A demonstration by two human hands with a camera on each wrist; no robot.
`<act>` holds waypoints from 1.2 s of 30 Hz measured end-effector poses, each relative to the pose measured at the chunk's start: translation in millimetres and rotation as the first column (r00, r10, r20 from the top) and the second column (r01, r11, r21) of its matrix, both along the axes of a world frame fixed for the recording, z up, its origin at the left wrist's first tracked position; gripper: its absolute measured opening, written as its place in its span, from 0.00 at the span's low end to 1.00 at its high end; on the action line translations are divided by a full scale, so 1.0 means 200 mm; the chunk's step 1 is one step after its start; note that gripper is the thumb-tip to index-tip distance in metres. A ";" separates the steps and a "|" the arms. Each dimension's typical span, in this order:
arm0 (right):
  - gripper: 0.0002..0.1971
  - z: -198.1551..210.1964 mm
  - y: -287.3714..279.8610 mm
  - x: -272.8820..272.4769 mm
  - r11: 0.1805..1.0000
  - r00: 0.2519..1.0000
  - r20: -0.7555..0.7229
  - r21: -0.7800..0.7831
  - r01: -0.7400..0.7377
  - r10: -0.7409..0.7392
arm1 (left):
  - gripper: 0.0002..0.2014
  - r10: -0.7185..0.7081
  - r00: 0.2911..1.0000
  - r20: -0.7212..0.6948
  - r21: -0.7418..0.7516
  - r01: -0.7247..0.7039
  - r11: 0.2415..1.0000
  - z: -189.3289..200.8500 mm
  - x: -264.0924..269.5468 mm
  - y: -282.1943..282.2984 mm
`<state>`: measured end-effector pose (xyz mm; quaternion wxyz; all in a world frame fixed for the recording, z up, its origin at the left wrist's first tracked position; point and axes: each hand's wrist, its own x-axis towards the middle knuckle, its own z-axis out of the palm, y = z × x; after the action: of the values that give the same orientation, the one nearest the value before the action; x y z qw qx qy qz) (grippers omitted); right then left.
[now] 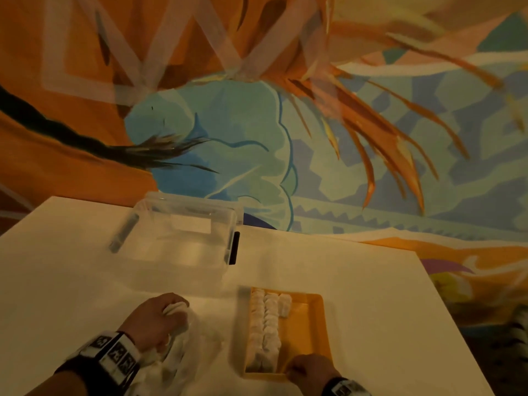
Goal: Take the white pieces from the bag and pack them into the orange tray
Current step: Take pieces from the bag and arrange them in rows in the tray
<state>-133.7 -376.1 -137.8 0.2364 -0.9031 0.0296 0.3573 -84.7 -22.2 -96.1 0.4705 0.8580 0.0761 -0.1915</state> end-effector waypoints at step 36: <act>0.05 0.07 -0.18 0.13 0.738 0.858 0.072 0.549 0.391 -0.509 | 0.13 -0.028 0.985 -0.172 -0.154 0.001 0.988 0.03 0.03 -1.07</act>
<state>-108.1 -412.1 -123.3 0.5510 -0.8046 0.1253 0.1826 -77.7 -235.4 -89.9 0.5251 0.7999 0.0957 -0.2744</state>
